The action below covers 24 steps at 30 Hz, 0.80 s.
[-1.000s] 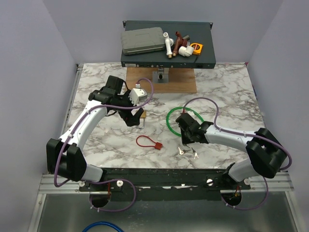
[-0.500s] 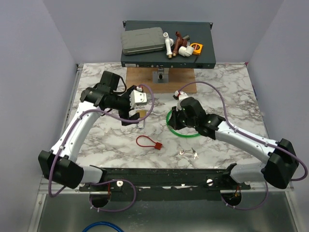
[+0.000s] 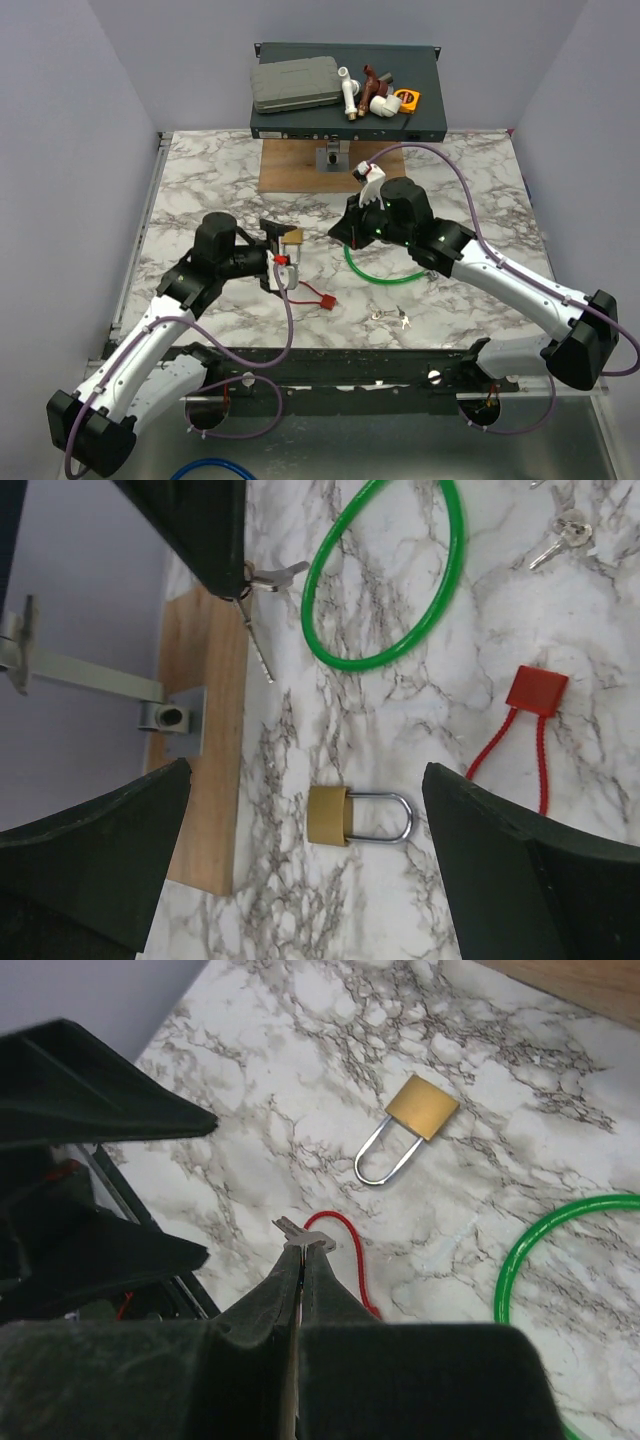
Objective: Unlock with the key
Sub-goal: Pick up the key from the center of the board.
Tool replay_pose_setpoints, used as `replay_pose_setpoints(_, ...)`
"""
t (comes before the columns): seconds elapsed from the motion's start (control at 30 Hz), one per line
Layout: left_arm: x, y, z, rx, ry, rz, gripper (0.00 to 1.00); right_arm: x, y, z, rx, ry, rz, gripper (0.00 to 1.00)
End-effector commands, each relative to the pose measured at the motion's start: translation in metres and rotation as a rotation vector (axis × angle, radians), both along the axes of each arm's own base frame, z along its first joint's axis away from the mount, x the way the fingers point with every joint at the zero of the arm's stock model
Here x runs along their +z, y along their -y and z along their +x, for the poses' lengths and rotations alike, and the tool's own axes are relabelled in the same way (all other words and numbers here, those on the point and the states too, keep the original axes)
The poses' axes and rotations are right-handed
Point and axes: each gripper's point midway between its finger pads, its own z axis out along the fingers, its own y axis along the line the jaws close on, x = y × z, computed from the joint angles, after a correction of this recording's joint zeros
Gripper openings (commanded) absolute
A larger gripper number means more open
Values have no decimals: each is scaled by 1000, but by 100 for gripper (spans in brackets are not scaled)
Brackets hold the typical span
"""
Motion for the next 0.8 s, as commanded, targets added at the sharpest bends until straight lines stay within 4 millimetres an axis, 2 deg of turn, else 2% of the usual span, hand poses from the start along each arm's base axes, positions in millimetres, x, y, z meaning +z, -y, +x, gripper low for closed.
replay_pose_setpoints(0.0,47,13,26,50,394,-137,97,24,-16,-5,75,38,54,1)
replay_pose_setpoints(0.1,58,17,29,67,369,-171,97,30,-19,-5,88,46,74,1)
replay_pose_setpoints(0.23,55,22,26,100,86,-158,97,37,-19,-11,121,83,102,1)
replay_pose_setpoints(0.3,55,25,15,83,-92,-141,95,40,-17,-15,144,111,115,1)
replay_pose_setpoints(0.43,40,30,-30,-48,-414,-67,93,51,-12,-23,175,204,160,1)
replay_pose_setpoints(0.5,36,29,-42,-93,-484,-47,91,57,-9,-26,185,247,173,1)
replay_pose_setpoints(0.6,31,28,-50,-116,-533,-30,89,60,-6,-29,199,273,171,1)
replay_pose_setpoints(0.7,28,29,-43,-81,-557,-29,85,72,-8,-35,235,325,209,1)
replay_pose_setpoints(0.77,32,32,-35,-47,-561,-50,83,76,-8,-39,256,346,226,1)
